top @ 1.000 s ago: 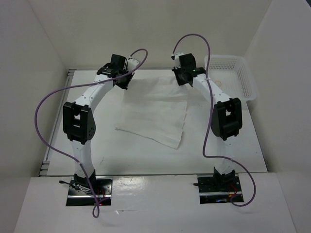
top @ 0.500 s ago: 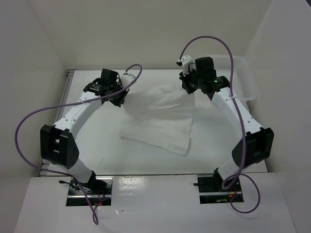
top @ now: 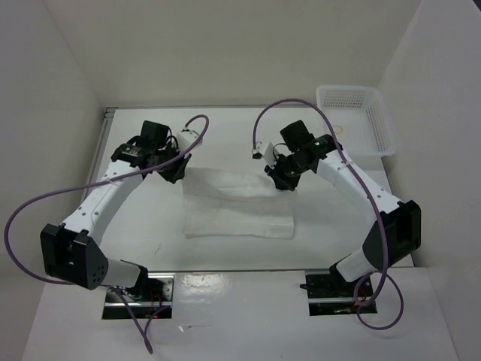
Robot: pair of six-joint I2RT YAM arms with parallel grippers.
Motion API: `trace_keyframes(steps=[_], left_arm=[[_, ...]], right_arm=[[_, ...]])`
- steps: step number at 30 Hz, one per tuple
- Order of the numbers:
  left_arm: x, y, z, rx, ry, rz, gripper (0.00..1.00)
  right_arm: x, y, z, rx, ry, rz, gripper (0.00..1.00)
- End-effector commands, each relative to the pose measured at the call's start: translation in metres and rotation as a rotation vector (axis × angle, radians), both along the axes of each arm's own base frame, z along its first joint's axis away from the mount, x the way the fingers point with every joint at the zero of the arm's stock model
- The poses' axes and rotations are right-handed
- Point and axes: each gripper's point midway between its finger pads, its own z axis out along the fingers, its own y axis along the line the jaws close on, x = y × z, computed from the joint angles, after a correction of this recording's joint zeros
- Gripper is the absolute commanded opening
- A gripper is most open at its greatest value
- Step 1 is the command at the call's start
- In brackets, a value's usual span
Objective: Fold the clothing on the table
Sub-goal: Fold the skirt
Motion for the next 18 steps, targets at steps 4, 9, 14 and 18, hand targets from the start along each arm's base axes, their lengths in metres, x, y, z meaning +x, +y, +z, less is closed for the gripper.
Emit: trace_keyframes(steps=[4, 9, 14, 18], left_arm=[[-0.040, 0.004, 0.027, -0.022, -0.045, -0.078, 0.27], [-0.054, 0.014, 0.031, -0.017, -0.062, -0.064, 0.29], [-0.057, 0.034, 0.033, -0.036, -0.108, 0.033, 0.29], [-0.057, 0.051, 0.039, -0.052, -0.146, 0.112, 0.30]], right_arm=[[-0.051, -0.021, -0.024, -0.152, 0.175, 0.113, 0.05], [-0.085, -0.019, -0.023, -0.185, 0.268, 0.201, 0.52], [-0.110, -0.006, -0.027, -0.216, 0.279, 0.273, 0.92], [-0.099, 0.002, -0.020, -0.204, 0.248, 0.247, 0.93]])
